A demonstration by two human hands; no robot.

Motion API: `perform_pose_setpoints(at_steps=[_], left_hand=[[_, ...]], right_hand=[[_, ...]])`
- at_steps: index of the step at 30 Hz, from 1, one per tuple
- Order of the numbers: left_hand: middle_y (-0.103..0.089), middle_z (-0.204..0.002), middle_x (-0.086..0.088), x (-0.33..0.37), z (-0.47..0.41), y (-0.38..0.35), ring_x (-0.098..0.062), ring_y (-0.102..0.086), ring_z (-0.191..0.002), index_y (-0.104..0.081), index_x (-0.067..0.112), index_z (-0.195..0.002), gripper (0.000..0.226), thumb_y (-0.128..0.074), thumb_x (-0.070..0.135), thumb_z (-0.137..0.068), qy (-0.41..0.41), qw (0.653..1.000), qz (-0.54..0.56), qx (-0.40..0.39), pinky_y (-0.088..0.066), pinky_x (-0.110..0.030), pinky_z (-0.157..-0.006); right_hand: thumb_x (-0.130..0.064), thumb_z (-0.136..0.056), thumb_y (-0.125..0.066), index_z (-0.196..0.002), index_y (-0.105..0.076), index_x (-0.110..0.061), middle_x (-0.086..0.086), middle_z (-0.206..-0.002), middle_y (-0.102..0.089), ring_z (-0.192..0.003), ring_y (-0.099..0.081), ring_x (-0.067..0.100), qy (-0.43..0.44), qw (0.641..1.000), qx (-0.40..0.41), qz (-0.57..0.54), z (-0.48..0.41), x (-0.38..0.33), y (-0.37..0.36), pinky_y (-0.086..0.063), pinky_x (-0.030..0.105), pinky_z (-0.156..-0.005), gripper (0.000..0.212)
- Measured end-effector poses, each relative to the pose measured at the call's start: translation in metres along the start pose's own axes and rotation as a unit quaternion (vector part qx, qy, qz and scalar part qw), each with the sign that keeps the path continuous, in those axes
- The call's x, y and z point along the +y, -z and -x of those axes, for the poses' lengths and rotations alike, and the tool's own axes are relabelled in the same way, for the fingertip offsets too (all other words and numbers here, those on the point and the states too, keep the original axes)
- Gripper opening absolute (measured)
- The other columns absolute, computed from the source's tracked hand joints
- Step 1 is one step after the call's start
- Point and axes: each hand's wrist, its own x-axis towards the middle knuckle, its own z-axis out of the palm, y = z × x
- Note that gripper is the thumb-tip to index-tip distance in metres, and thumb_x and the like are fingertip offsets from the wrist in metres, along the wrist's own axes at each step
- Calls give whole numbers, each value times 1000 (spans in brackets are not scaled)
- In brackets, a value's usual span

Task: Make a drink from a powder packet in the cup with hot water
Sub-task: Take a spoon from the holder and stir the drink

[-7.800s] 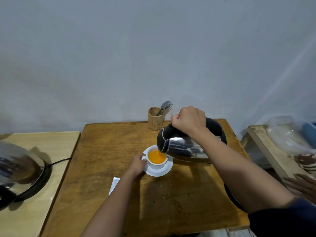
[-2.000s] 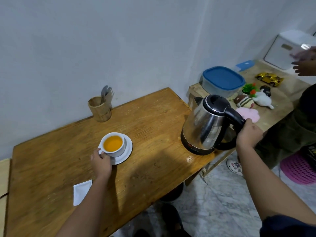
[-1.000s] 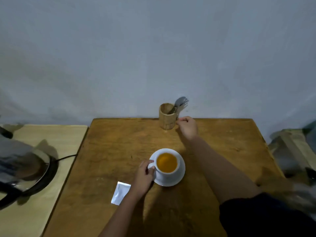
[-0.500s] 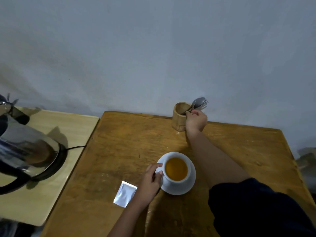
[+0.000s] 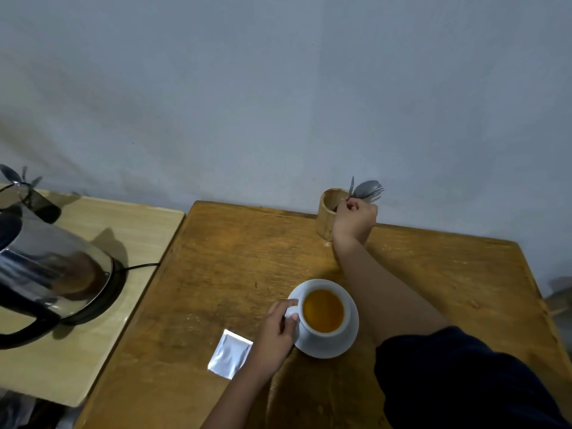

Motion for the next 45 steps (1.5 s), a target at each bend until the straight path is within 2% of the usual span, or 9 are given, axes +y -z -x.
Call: perform_pose_setpoints(at_steps=[4, 8, 11, 16, 21, 27, 36, 41, 45], left_hand=[[-51, -119, 7, 1, 0, -1, 12, -48, -95, -52, 31, -110, 23, -43, 15, -95, 6, 1000, -2, -3, -34, 9, -71], [-51, -125, 2, 3, 2, 3, 11, -49, -94, -55, 24, -116, 25, -43, 16, -96, 11, 1000, -9, -16, -35, 8, -72], [-52, -128, -3, 7, 2, 6, -3, -51, -101, -56, 21, -118, 26, -44, 16, -95, 5, 1000, -20, -18, -37, -5, -78], [-53, -130, -10, 19, 6, 9, -14, -47, -112, -56, 11, -121, 29, -45, 13, -94, 13, 1000, -15, -23, -32, -21, -92], [-53, -129, -12, 21, 8, 11, -22, -49, -118, -56, 8, -121, 29, -46, 12, -94, 22, 999, -3, -29, -35, -26, -94], [-52, -130, -13, 19, 7, 10, -25, -49, -121, -55, 10, -123, 30, -46, 14, -94, 30, 999, -6, -26, -37, -34, -102], [-50, -133, -13, 20, 6, 11, -26, -48, -122, -54, 11, -125, 32, -45, 15, -95, 37, 999, -5, -32, -38, -38, -104], [-49, -135, -14, 22, 5, 12, -27, -46, -124, -53, 10, -126, 32, -45, 14, -95, 40, 999, -4, -35, -37, -37, -103], [-49, -136, -13, 21, 4, 13, -27, -47, -124, -54, 12, -125, 32, -45, 15, -95, 46, 998, 2, -38, -39, -40, -105]], right_hand=[[-19, -87, -64, -90, -67, -11, -2, -103, -51, -89, -59, 17, 137, 989, -49, -29, 3, -25, 15, -56, 35, -80, 9], [-11, -90, -58, -97, -63, -6, 1, -100, -57, -92, -53, 11, 297, 945, -140, -12, 1, -76, 47, -52, 29, -84, 10], [-11, -92, -54, -101, -58, -5, -1, -96, -65, -83, -53, 4, 394, 872, -283, 64, 9, -110, 78, -40, 9, -76, 11], [-20, -90, -49, -95, -53, -17, 0, -87, -63, -77, -55, 20, 471, 731, -394, 297, 31, -123, 119, -44, 36, -67, 7], [-23, -90, -49, -86, -53, -19, 1, -85, -56, -78, -54, 22, 405, 630, -452, 485, 48, -83, 132, -40, 34, -63, 7], [-8, -81, -55, -78, -66, -3, 13, -75, -66, -59, -58, 22, 290, 619, -469, 559, 61, -47, 138, -44, 30, -54, 13], [-9, -84, -54, -82, -67, -16, 5, -88, -68, -84, -62, 22, 388, 607, -404, 563, 77, -35, 139, -42, 30, -62, 15], [-3, -80, -55, -78, -67, -6, 6, -78, -62, -73, -55, 19, 335, 653, -443, 515, 76, -28, 139, -43, 30, -60, 13], [-4, -80, -66, -87, -71, -10, 4, -87, -68, -80, -63, 16, 286, 752, -432, 407, 79, -24, 137, -55, 31, -69, 10]])
